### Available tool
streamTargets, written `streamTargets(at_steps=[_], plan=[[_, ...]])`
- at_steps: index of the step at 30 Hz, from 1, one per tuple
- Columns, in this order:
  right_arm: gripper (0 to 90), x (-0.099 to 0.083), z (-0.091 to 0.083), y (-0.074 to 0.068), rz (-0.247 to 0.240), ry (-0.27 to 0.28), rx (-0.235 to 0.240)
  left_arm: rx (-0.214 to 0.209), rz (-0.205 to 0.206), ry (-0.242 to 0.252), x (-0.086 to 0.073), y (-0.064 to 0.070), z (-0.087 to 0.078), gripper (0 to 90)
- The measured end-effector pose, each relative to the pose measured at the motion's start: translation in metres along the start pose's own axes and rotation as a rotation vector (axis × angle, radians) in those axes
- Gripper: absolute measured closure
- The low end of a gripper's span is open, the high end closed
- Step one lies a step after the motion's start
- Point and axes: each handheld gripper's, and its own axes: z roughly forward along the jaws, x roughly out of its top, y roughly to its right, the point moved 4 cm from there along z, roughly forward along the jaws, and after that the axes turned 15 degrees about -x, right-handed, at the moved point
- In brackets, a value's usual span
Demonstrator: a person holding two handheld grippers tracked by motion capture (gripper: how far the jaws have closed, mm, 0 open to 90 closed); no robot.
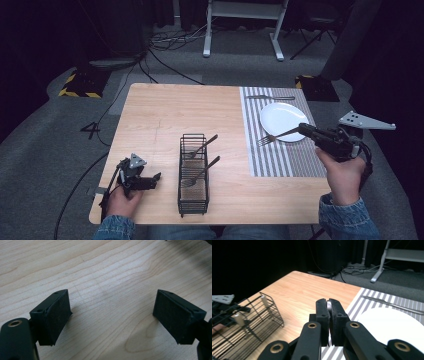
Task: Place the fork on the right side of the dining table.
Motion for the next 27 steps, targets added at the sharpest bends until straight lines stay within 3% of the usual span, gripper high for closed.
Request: streamTargets(at_steps=[12, 27], plan=[[86.6, -0.024, 0.037, 0.021, 0.051, -0.067, -0.054, 0.000, 0.000, 0.000, 0.000, 0.000, 0.000, 14.6], [86.6, -0.050, 0.062, 0.032, 0.074, -0.133, -0.102, 0.000, -0.001, 0.000, 0.000, 0.000, 0.000, 14.6]])
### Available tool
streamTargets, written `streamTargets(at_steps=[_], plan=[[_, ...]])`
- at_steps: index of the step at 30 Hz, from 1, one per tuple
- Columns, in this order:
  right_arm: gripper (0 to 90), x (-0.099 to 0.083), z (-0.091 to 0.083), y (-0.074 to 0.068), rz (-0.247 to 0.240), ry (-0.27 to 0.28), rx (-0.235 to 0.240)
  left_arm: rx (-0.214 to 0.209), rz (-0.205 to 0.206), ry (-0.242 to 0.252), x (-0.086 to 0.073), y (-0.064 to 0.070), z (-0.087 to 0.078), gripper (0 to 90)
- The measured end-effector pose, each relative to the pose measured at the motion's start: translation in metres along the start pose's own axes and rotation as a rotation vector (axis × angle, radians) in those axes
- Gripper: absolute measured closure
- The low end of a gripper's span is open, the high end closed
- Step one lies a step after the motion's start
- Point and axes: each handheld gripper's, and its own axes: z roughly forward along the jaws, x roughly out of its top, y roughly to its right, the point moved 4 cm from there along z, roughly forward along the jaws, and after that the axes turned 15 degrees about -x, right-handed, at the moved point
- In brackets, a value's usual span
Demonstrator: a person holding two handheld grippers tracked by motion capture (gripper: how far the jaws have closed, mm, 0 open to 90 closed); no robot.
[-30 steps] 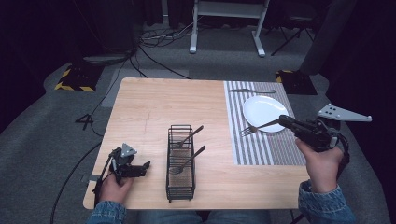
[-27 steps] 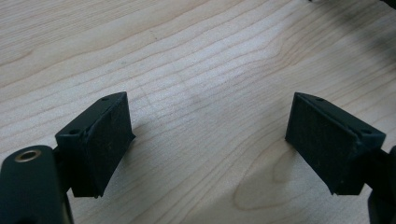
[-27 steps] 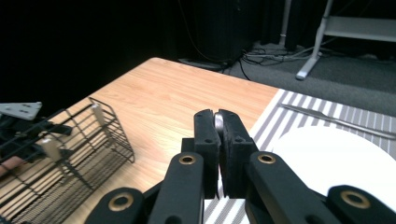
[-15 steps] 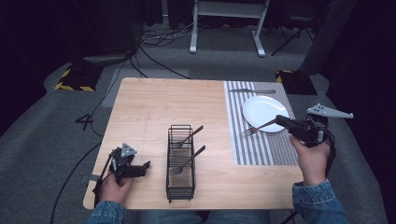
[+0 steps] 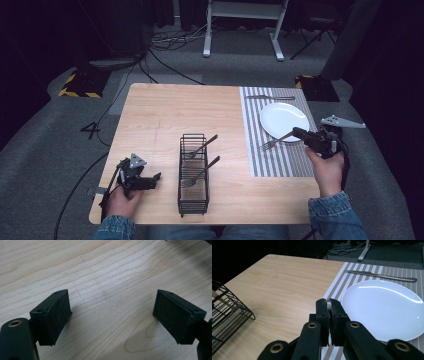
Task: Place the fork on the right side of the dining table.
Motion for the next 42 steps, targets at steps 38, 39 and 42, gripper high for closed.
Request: streamTargets(at_steps=[38, 39, 42], plan=[[69.2, -0.008, 0.026, 0.023, 0.031, -0.068, -0.049, 0.003, -0.001, 0.001, 0.000, 0.000, 0.000, 14.6], [69.0, -0.008, 0.027, 0.024, 0.029, -0.072, -0.050, 0.003, -0.001, 0.001, 0.000, 0.000, 0.000, 14.6], [68.2, -0.008, 0.028, 0.025, 0.030, -0.077, -0.050, 0.004, -0.002, 0.002, 0.000, 0.000, 0.000, 14.6]])
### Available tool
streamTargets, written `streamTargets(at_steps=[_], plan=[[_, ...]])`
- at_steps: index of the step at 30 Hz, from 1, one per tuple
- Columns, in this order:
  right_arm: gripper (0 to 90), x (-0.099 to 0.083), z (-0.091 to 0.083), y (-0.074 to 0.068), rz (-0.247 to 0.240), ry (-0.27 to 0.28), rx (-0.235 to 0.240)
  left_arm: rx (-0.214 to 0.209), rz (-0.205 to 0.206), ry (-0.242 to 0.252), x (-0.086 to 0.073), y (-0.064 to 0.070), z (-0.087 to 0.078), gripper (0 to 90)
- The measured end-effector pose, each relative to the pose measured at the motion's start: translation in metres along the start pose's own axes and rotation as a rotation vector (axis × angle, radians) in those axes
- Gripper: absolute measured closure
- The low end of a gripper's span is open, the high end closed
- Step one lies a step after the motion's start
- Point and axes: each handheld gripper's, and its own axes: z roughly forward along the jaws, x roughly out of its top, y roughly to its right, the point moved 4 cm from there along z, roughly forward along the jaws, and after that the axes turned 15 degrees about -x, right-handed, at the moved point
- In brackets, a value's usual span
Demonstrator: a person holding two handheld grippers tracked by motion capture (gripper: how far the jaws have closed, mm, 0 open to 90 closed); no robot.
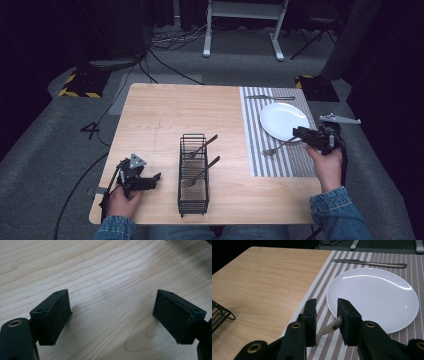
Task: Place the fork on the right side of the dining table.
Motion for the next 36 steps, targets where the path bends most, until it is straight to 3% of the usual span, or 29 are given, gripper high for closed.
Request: streamTargets(at_steps=[12, 24, 27, 33, 36], plan=[[63.5, 0.001, 0.011, 0.013, -0.018, -0.032, -0.015, 0.000, 0.000, 0.000, 0.000, 0.000, 0.000, 14.6], [50.4, -0.013, 0.022, 0.034, 0.060, -0.080, 0.001, 0.001, 0.000, -0.002, 0.000, 0.000, 0.000, 14.6], [50.0, -0.016, 0.023, 0.037, 0.066, -0.088, 0.000, 0.000, -0.001, 0.000, 0.000, 0.000, 0.000, 14.6], [49.3, -0.024, 0.029, 0.047, 0.123, -0.109, 0.013, 0.000, -0.001, 0.000, 0.000, 0.000, 0.000, 14.6], [49.3, -0.026, 0.031, 0.049, 0.122, -0.111, 0.012, 0.001, -0.001, -0.002, 0.000, 0.000, 0.000, 14.6]])
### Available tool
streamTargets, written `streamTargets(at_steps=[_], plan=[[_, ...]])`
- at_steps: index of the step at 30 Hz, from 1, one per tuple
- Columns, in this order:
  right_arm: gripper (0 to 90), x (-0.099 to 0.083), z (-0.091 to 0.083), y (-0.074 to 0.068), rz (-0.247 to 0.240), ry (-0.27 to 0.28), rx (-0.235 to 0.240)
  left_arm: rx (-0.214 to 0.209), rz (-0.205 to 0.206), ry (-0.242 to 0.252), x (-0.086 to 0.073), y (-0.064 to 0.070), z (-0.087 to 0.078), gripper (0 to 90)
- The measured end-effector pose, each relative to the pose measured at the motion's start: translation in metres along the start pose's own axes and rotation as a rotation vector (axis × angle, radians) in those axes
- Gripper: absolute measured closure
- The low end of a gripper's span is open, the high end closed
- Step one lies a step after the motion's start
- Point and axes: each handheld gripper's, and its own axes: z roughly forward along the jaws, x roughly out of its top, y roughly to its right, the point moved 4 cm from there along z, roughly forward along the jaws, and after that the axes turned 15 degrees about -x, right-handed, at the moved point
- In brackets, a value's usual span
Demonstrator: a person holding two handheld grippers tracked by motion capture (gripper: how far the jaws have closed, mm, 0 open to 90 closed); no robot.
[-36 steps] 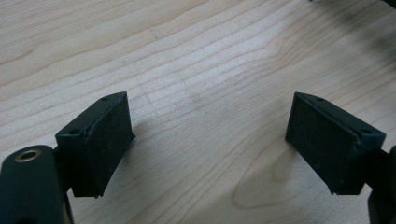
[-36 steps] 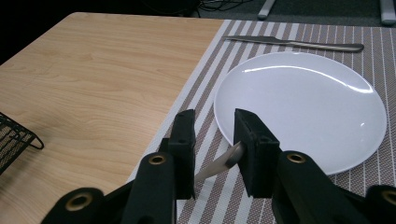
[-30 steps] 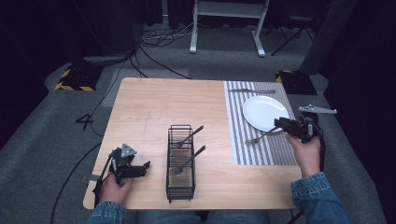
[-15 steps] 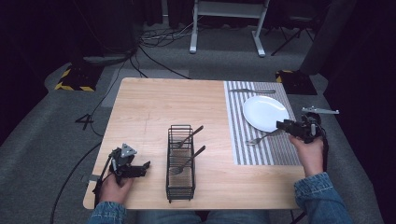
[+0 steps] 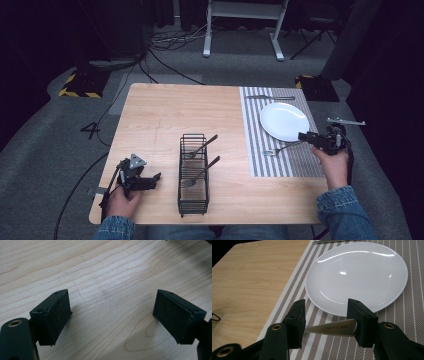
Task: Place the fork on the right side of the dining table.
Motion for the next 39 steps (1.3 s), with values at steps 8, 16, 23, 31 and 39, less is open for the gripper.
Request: streamTargets(at_steps=[8, 16, 23, 31, 39], plan=[[48.9, -0.010, 0.006, 0.008, 0.030, -0.031, 0.000, -0.001, 0.000, 0.002, 0.000, 0.000, 0.000, 14.6], [48.0, -0.016, 0.014, 0.015, 0.045, -0.060, -0.005, 0.000, 0.000, 0.000, 0.000, 0.000, 0.000, 14.6], [46.8, -0.018, 0.019, 0.025, 0.127, -0.074, 0.026, 0.000, 0.000, 0.000, 0.000, 0.000, 0.000, 14.6], [46.7, -0.017, 0.023, 0.029, 0.087, -0.066, -0.043, 0.000, 0.000, 0.000, 0.000, 0.000, 0.000, 14.6], [46.8, -0.013, 0.012, 0.029, 0.028, 0.004, -0.087, 0.001, 0.000, -0.001, 0.000, 0.000, 0.000, 14.5]])
